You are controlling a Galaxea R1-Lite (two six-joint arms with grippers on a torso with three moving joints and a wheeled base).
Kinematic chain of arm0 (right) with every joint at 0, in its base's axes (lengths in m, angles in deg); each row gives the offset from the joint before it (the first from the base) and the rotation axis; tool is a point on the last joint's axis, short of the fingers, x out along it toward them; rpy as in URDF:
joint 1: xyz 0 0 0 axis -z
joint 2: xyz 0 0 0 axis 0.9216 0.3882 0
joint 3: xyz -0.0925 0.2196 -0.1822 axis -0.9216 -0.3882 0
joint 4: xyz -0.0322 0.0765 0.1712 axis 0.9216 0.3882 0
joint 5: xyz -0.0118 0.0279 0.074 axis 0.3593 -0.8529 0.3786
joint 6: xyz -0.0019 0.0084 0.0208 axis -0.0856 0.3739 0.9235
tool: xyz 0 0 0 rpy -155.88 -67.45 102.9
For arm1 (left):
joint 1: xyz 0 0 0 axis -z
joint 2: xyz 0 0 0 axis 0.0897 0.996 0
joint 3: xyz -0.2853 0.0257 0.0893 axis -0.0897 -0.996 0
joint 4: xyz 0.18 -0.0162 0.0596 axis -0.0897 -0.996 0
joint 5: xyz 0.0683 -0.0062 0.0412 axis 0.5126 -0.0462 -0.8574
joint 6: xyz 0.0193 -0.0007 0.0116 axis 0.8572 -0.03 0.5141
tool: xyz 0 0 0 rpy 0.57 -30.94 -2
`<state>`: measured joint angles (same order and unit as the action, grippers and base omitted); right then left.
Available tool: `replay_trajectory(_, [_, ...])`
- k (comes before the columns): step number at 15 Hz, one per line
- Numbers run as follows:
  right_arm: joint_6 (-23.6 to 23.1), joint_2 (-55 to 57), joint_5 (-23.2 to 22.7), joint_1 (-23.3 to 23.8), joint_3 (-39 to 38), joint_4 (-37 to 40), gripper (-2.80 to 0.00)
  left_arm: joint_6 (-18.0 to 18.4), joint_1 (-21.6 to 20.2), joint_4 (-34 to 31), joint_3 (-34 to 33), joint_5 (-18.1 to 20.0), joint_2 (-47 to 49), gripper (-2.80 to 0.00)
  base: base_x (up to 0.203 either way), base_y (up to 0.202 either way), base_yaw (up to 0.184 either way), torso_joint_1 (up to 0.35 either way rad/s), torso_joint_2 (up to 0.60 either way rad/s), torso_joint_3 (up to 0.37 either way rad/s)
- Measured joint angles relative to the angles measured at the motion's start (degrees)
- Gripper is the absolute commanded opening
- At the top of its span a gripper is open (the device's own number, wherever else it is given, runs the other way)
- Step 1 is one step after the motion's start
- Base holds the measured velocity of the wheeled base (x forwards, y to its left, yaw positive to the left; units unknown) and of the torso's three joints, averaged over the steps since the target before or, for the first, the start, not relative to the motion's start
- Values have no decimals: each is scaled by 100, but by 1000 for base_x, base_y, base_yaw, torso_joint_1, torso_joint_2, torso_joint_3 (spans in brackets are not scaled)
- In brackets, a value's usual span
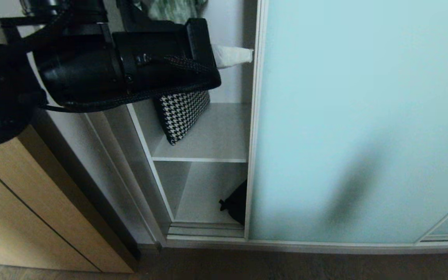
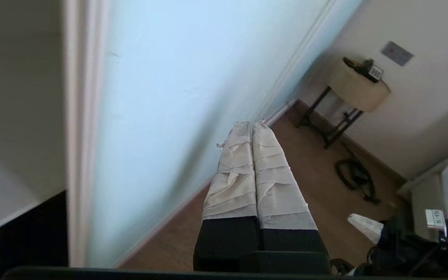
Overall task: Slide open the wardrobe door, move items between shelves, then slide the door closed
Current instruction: Close the door
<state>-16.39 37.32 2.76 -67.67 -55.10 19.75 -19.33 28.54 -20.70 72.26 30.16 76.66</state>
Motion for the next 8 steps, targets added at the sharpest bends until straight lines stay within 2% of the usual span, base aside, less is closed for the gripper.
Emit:
replay_trajectory(3, [-1,0,0,0,0,0,-280,-6,246,70,93,-162,322,-280,0,0,0,0,0,0])
replay_trajectory(5, [-1,0,0,0,0,0,-280,-5,394,160,293,-560,640,-280,0,0,0,0,0,0])
replay_trajectory(8, [-1,0,0,0,0,0,-280,-25,568,586,632,-1363,1234,-280,0,0,0,0,0,0])
